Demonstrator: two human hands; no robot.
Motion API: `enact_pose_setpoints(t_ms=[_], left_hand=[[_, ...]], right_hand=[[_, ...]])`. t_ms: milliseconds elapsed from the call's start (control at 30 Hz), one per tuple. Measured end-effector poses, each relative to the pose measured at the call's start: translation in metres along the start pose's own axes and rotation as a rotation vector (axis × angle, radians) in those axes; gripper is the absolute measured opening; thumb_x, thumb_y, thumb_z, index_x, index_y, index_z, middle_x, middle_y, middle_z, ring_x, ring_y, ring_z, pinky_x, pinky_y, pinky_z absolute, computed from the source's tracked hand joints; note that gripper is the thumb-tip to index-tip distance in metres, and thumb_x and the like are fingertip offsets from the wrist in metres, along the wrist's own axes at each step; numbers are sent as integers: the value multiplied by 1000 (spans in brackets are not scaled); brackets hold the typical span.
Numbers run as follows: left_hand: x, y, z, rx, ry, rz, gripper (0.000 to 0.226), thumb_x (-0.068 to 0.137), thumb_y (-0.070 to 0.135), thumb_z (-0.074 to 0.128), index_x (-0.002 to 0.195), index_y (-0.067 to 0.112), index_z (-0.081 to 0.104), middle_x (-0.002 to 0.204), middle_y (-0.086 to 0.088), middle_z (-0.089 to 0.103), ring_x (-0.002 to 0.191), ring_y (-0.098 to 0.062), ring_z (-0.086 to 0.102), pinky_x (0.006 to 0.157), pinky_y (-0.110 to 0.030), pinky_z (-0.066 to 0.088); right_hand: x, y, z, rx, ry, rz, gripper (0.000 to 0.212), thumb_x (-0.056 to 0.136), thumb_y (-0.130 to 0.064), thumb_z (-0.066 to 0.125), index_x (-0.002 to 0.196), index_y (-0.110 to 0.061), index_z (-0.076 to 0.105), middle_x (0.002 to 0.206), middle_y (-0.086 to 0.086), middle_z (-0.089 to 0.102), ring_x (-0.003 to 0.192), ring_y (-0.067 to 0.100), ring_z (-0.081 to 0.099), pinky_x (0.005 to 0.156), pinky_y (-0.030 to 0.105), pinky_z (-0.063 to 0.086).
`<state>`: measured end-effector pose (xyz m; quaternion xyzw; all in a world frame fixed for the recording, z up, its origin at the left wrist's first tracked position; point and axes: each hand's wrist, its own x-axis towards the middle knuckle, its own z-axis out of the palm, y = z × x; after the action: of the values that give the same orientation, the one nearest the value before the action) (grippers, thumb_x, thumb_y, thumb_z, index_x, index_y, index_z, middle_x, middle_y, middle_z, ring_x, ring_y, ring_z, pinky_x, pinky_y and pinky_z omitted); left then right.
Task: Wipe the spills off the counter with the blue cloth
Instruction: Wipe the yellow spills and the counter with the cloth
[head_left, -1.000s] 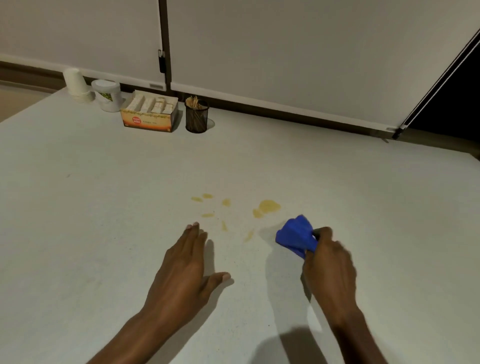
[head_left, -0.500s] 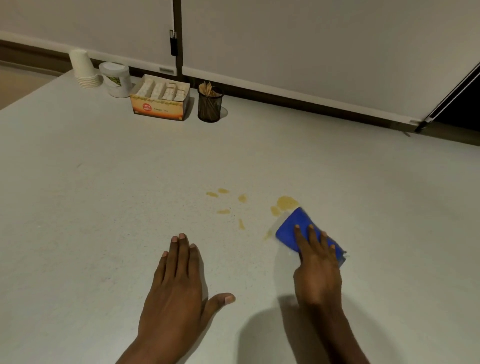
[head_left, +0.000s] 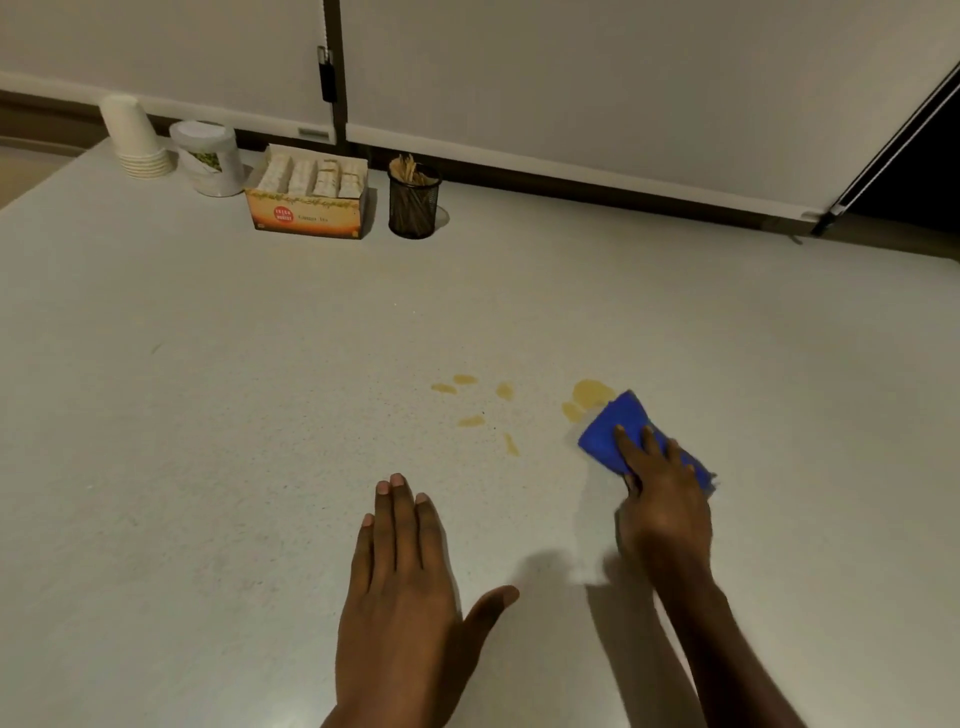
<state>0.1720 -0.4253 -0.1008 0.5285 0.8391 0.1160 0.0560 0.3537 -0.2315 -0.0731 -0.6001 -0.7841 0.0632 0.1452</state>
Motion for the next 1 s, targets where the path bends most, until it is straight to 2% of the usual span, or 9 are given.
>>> enact_pose_setpoints(t_ms=[100,233,400,467,567,700,833,933,1000], left_hand=[[1,-1,-1,-17,-14,-2,125,85,96,31,155,-6,45,168,-29,33,156,-45,35,122,-51,22],[4,-3,-1,-45,-28,1,126,82,96,29,152,-7,51,164,-32,40,151,-48,42,123,-54,40],[1,-8,-6,-42,-34,39,125,83,97,37,156,-4,45,168,-29,33,157,-44,34,120,-56,42],[0,-8,-8,-47,-46,39,124,84,96,34,159,-2,40,170,-28,28,159,-43,28,122,-56,40],[0,-8,-7,-52,-48,34,126,82,98,33,159,-2,40,171,-28,26,159,-43,27,123,-57,37],[10,-16,-8,-93,-59,38,140,73,103,37,162,-5,30,174,-30,16,163,-45,16,128,-59,27],[23,-32,-27,-126,-118,19,144,72,107,17,167,1,-6,174,-23,-23,163,-37,-21,134,-50,1],[24,-38,-37,-115,-153,-6,143,72,107,16,164,5,-21,168,-19,-40,157,-33,-37,132,-46,-12],[23,-39,-36,-98,-154,-14,142,73,107,14,164,4,-23,168,-19,-39,158,-33,-36,133,-46,-11]], right_hand=[[3,-46,8,97,-8,-59,77,83,11,56,150,-26,47,162,11,36,149,41,32,121,58,29],[-56,-80,27,64,-149,-394,89,87,0,59,159,-35,19,168,-4,7,152,23,-11,128,48,0],[-26,-31,8,116,-34,-203,77,86,14,58,150,-28,46,161,7,38,152,36,27,117,61,35],[2,-40,8,130,-64,-58,67,97,3,52,152,-35,42,165,2,31,155,34,20,120,60,30],[4,-75,19,165,-62,-130,76,94,9,50,154,-35,38,167,-1,25,156,28,13,127,53,17],[-39,-73,35,62,-118,-425,93,82,11,63,157,-32,29,167,1,21,156,32,12,126,51,8],[-26,-29,15,67,-61,-256,83,89,8,61,155,-34,33,165,5,29,155,33,18,122,60,28],[14,-38,8,148,-104,-110,63,102,-5,49,154,-37,35,168,0,23,157,29,11,123,59,23],[21,-66,15,182,-131,-158,68,100,1,48,155,-35,34,169,0,20,157,30,9,127,53,14]])
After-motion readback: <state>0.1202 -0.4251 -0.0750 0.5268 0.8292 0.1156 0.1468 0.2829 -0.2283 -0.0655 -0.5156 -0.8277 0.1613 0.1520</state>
